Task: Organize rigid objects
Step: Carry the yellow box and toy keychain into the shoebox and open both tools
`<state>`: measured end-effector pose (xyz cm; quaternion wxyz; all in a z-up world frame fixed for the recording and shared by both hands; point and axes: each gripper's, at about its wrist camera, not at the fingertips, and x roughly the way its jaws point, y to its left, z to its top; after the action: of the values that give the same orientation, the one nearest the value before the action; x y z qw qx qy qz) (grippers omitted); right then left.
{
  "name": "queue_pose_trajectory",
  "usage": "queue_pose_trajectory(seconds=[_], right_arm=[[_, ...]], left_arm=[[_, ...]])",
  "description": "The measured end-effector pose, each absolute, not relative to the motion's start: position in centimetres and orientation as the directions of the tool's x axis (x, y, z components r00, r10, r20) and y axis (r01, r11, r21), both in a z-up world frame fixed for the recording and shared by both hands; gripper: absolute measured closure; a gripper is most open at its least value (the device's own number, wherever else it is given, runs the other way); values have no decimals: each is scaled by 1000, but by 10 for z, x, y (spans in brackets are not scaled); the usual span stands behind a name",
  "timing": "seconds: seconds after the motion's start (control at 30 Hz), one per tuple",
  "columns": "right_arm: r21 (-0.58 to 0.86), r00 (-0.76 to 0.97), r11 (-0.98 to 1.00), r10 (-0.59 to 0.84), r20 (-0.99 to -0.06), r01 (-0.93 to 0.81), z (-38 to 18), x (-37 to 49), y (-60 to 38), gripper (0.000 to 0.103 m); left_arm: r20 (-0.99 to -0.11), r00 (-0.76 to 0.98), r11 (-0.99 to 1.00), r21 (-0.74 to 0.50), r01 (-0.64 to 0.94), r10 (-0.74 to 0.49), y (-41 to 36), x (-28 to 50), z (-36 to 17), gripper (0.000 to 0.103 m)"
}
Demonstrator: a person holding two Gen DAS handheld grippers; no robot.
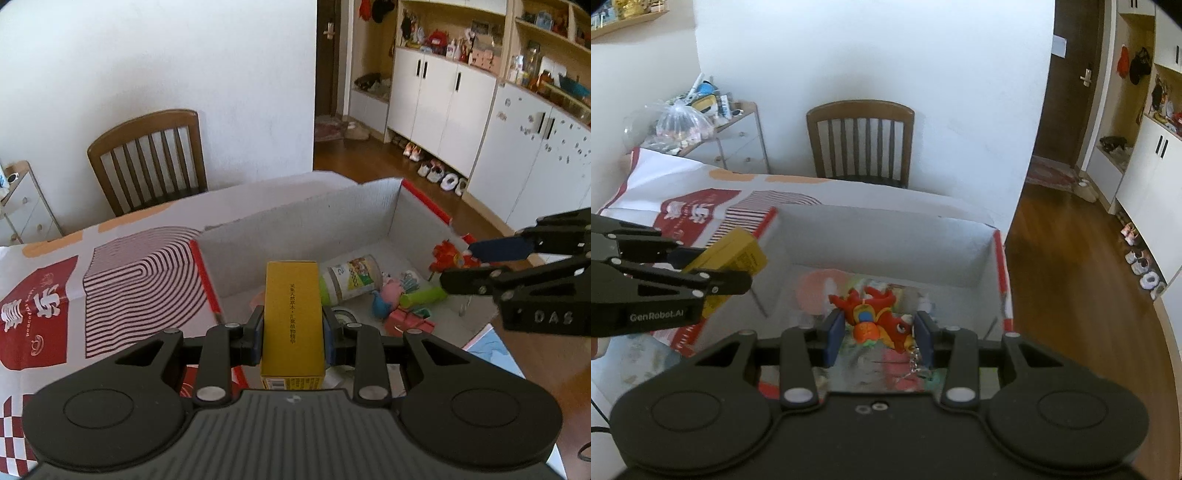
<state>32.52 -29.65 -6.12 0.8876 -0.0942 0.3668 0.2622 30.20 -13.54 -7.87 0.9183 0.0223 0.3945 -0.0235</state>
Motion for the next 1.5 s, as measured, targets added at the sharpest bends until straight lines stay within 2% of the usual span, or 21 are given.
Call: queue_pose_trajectory(seconds=[0.47,1.3,1.5], right_arm=[[4,555,838,365,-747,-545,-106,369,-304,63],[3,473,816,338,-814,-578,-135,376,-290,62],[21,470,822,347,-812,-569,-133,376,-294,48]], left_arm=[[-789,614,998,54,25,27,-161,345,-129,74],[-840,542,998,33,45,3,-174,360,-153,73],[-842,539,999,25,45,-3,-174,361,-152,73]])
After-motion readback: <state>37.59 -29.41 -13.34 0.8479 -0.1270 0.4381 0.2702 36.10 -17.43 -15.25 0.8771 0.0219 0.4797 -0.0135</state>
